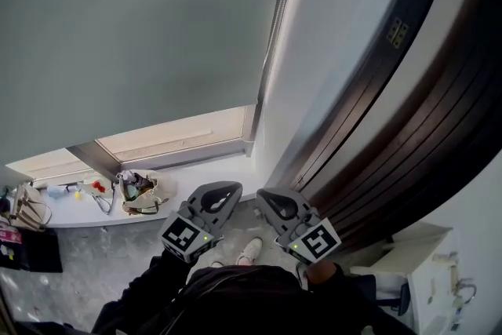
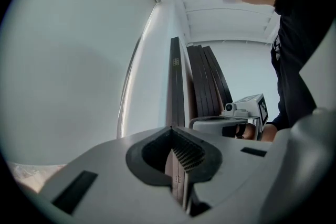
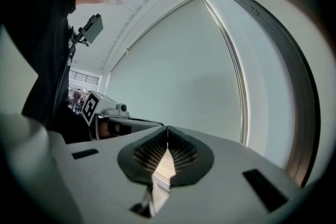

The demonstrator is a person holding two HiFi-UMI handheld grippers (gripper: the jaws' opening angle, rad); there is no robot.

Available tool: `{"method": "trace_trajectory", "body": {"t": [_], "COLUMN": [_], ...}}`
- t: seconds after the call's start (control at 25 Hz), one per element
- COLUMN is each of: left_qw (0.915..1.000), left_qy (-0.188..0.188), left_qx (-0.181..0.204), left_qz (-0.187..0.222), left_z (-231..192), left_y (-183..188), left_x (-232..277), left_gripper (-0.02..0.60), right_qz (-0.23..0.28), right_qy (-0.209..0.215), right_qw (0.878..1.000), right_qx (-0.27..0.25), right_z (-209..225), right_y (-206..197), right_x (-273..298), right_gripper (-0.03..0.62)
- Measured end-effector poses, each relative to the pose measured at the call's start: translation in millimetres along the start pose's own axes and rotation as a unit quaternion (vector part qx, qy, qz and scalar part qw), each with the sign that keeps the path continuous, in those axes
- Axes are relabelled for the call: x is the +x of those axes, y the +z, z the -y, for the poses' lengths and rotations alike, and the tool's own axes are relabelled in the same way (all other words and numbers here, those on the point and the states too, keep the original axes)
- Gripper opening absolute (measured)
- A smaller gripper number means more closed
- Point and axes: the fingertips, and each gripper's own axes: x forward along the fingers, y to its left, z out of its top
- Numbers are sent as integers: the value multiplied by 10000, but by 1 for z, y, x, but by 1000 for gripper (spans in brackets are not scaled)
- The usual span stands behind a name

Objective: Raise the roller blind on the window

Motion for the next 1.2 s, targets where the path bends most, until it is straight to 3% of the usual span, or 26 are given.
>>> {"method": "trace_trajectory", "body": {"t": [0.32, 0.6, 0.92, 1.2], "left_qw": [9992, 9979, 9944, 9933], "left_qy": [245, 321, 419, 456], "left_qx": [270, 516, 875, 990], "left_qz": [157, 204, 423, 376], "left_z": [-63, -124, -202, -244], "left_y": [32, 65, 113, 132], "left_x": [77, 138, 201, 244], "left_gripper": [6, 9, 117, 144], "right_qz": [35, 7, -5, -11], "right_qy": [152, -36, -475, -701], "right_qw": [9999, 10000, 9989, 9975], "right_qx": [41, 63, 32, 29], "right_z": [63, 99, 124, 139], "right_y": [2, 1, 5, 7], "right_x": [11, 31, 57, 74], "right_gripper": [6, 7, 6, 6]}}
